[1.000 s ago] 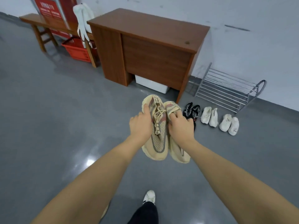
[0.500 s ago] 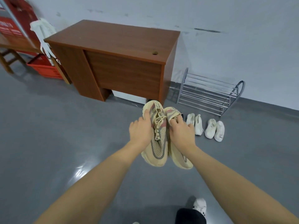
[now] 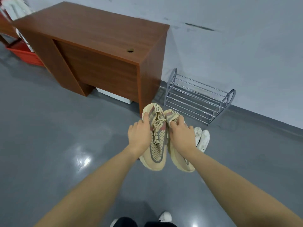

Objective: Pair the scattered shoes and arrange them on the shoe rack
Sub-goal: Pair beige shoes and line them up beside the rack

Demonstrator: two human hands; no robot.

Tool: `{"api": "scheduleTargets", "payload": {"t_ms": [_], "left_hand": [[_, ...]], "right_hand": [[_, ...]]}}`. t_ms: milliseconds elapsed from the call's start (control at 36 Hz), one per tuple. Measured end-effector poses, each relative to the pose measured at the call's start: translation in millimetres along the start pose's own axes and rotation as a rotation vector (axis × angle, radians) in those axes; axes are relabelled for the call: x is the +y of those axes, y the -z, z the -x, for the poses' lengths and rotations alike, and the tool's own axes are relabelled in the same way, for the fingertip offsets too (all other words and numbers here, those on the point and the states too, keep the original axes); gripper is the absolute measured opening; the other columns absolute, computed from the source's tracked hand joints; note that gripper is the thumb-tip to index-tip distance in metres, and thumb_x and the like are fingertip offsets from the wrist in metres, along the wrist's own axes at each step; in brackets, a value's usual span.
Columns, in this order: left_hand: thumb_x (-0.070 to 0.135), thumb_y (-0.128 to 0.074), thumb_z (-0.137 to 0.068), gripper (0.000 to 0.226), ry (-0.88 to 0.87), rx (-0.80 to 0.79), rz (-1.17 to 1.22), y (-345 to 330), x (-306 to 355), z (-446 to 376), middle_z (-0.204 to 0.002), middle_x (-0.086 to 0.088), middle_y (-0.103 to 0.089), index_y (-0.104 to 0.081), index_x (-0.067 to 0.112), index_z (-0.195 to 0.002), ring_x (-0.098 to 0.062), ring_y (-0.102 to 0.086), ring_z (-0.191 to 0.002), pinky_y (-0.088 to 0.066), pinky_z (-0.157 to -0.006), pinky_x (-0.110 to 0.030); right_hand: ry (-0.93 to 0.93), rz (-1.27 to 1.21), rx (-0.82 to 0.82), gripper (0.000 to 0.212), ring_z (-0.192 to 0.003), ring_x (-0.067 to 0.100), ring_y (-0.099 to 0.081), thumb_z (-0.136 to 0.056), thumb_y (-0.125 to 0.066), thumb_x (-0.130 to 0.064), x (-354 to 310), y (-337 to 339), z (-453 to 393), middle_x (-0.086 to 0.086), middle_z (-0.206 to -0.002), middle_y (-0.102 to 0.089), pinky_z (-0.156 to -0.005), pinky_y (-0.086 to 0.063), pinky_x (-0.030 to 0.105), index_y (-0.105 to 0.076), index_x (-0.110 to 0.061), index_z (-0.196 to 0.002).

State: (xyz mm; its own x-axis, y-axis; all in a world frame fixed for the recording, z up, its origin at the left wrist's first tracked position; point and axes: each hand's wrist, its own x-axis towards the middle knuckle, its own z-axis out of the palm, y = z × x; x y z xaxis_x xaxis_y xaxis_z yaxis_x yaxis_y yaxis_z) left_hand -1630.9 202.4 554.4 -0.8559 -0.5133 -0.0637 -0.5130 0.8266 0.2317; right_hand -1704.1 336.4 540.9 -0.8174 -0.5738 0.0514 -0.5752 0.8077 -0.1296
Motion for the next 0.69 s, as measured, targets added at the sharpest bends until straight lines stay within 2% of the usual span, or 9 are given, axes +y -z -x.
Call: {"api": "scheduleTargets", "payload": {"t_ms": [139, 250, 444, 611, 694], "left_hand": [[0.013, -0.044, -0.093, 0.056, 0.017, -0.045, 0.067, -17, 32, -28, -0.111, -0.009, -0.061, -0.021, 0.019, -0.144, -0.028, -0.058, -0.101, -0.041, -0.082, -0.036], [0.012, -0.041, -0.095, 0.056, 0.002, -0.072, 0.062, -32, 45, -58, -0.111, -0.010, -0.062, -0.020, 0.019, -0.146, -0.029, -0.058, -0.100, -0.041, -0.082, -0.036], [0.012, -0.041, -0.095, 0.059, 0.004, -0.156, 0.023, -72, 58, -107, -0.114, -0.010, -0.061, -0.016, 0.017, -0.148, -0.031, -0.058, -0.101, -0.040, -0.081, -0.037], [0.009, -0.039, -0.095, 0.060, 0.065, -0.218, 0.082, -109, 58, -145, -0.109, -0.010, -0.063, -0.016, 0.025, -0.149, -0.031, -0.060, -0.094, -0.040, -0.078, -0.036], [0.009, -0.038, -0.095, 0.060, 0.059, -0.227, 0.110, -126, 60, -159, -0.107, -0.010, -0.064, -0.018, 0.028, -0.148, -0.031, -0.060, -0.093, -0.040, -0.079, -0.037]], "right_hand": [[0.013, -0.012, -0.068, 0.012, -0.078, 0.034, -0.059, -0.084, -0.060, -0.011, 40, -15, -21, 0.015, -0.099, -0.055, -0.062, -0.029, 0.032, -0.061, -0.007, -0.095], [0.015, 0.009, -0.123, 0.022, -0.099, 0.028, -0.055, -0.098, -0.037, -0.019, 67, -32, -44, 0.007, -0.116, -0.051, -0.068, -0.029, 0.032, -0.053, -0.014, -0.114], [-0.027, 0.021, -0.195, 0.027, -0.109, 0.027, -0.051, -0.099, -0.035, -0.020, 87, -63, -86, 0.007, -0.119, -0.051, -0.070, -0.028, 0.032, -0.050, -0.015, -0.120], [-0.106, -0.058, -0.285, 0.022, -0.089, 0.031, -0.057, -0.095, -0.039, -0.022, 105, -94, -117, 0.005, -0.110, -0.054, -0.064, -0.032, 0.032, -0.052, -0.014, -0.110], [-0.134, -0.121, -0.306, 0.019, -0.089, 0.032, -0.056, -0.094, -0.042, -0.022, 112, -107, -124, 0.006, -0.109, -0.054, -0.065, -0.034, 0.032, -0.052, -0.010, -0.104]]}}
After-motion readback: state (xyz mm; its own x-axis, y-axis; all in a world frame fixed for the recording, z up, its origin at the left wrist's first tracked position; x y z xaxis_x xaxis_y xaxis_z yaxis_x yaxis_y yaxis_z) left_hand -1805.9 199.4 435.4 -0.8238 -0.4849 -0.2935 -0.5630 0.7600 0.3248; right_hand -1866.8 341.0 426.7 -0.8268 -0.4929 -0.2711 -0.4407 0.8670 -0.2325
